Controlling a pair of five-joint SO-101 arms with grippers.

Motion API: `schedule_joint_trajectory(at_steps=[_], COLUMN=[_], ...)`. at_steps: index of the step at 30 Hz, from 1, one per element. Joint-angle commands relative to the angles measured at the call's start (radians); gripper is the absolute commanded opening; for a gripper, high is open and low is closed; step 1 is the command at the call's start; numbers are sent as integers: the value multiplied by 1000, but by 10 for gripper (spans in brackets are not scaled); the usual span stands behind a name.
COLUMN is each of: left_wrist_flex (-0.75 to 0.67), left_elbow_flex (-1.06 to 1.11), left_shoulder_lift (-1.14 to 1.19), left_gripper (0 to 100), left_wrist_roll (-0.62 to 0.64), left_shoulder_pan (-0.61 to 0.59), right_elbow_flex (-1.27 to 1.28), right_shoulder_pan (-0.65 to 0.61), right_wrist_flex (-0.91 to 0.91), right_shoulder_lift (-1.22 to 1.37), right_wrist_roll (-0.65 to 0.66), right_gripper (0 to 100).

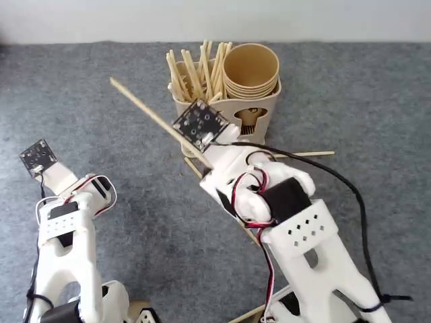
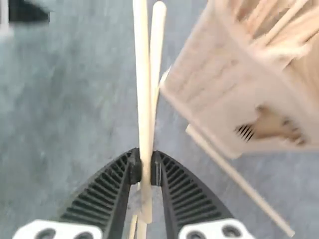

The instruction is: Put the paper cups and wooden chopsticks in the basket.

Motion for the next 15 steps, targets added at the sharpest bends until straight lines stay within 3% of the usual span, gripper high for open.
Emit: schedule_joint_trajectory(at_steps=[1, 9, 15], left_wrist_flex=[-18, -18, -18], left_elbow_flex=[-25, -25, -25], left_shoulder_lift=[-28, -28, -28], left_gripper=[188, 188, 188], left_wrist_roll=[-11, -11, -11], left_shoulder_pan=[0, 0, -2], right_elbow_flex=[-117, -361, -459], right_shoulder_pan=[15, 64, 76], right_wrist_flex=[-77, -288, -576], right_shoulder_lift=[-21, 116, 252], right_wrist_roll=[-29, -229, -242], right_gripper=[8, 8, 9])
